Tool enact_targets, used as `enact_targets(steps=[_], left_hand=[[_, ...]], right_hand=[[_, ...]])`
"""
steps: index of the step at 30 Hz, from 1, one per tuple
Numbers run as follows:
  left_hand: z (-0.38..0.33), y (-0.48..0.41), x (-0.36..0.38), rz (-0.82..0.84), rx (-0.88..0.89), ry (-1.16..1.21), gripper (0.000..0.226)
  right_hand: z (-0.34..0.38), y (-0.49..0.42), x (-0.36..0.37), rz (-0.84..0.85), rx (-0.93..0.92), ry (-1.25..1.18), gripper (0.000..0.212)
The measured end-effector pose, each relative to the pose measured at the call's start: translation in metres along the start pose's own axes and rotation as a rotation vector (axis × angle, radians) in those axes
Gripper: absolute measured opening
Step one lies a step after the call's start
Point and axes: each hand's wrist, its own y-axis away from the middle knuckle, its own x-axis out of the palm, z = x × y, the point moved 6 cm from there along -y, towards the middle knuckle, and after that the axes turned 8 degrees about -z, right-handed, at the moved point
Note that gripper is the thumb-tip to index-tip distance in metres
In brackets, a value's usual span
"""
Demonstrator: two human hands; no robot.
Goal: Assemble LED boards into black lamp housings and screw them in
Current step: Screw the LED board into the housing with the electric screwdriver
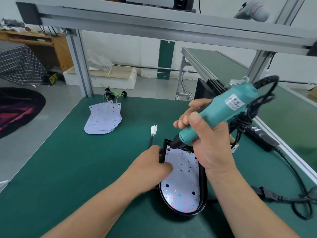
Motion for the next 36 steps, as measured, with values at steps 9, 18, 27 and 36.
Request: enact_targets(steps=[9,18,27,36], left_hand=[[0.006,-0.005,-0.007,-0.053,-0.042,0.112,0.029],[0.002,-0.011,-0.023,-0.141,0.038,-0.014,0.03],[-0.013,-0.006,-0.035,-0.268,0.179,-0.185,0.037],[-0.012,-0.008,-0.04,-0.245,0.191,-0.211,0.031]], right_hand=[[0.012,-0.022,-0.089,-0.351,0.22,0.148,0.037],[0.027,-0.013,-0.23,-0.397,0.456,1.04,0.017],[0.029,-0.008,-0.227,-0.222,0.465,1.685,0.023],[0.042,-0.013,-0.217,-0.341,0.243,1.735,0.022]])
